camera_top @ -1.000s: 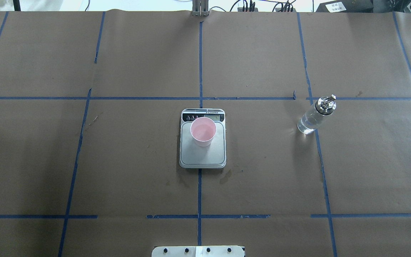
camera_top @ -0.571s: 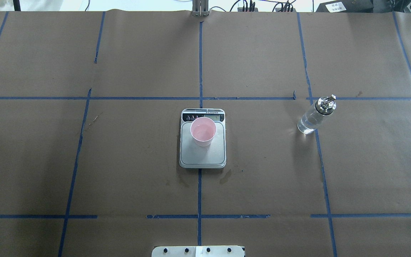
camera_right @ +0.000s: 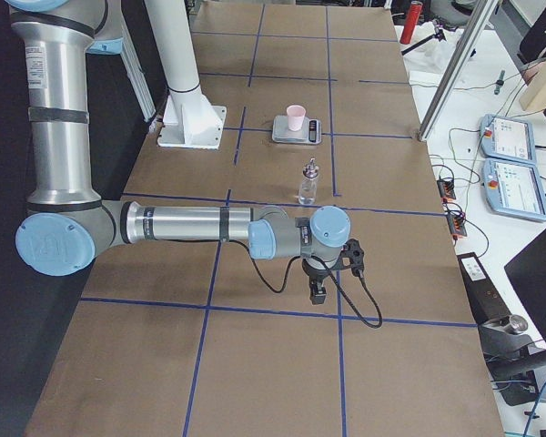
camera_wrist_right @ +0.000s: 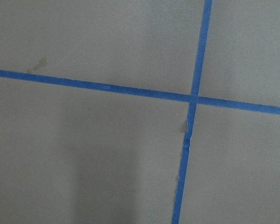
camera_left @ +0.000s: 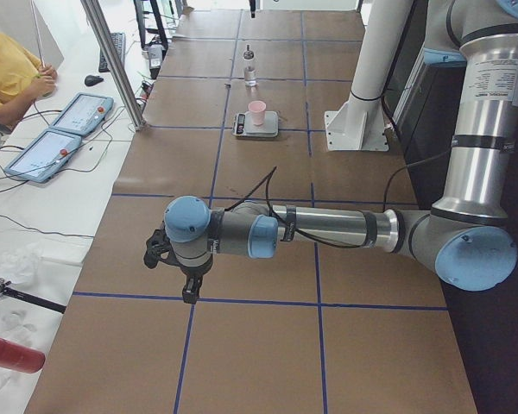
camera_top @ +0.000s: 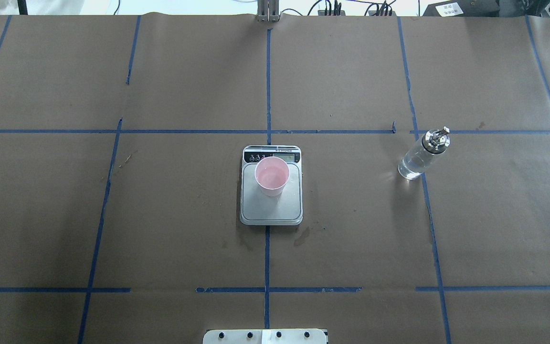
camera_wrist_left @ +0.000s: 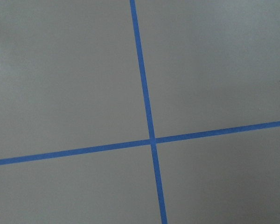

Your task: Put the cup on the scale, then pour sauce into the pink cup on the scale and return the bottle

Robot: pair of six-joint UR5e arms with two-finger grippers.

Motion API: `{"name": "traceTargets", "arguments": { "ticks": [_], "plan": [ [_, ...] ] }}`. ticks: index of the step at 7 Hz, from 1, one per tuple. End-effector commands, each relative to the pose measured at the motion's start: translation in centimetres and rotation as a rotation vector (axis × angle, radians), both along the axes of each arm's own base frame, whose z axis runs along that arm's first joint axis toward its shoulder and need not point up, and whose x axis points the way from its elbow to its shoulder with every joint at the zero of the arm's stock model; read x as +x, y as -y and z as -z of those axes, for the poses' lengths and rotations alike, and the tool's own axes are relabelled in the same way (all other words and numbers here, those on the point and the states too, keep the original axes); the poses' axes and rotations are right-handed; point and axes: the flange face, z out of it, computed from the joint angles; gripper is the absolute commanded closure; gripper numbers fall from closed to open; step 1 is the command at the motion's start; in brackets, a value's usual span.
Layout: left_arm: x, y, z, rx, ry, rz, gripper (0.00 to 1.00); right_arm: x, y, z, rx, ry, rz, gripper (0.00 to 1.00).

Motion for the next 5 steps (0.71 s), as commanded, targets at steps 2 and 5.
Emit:
{"name": "traceTargets", "arguments": {
  "ticks": [2, 5],
  "plan": [
    [-1.3, 0.7, 0.5, 0.008, 0.154, 0.022, 0.00, 0.1, -0.1, -0.2, -0.001, -0.007, 0.000, 0.00],
    [-1.1, 0.9, 2.0, 0.042, 0.156, 0.021, 0.00, 0.0, 0.0, 0.1, 0.004, -0.002, -0.001, 0.00]
  ]
}}
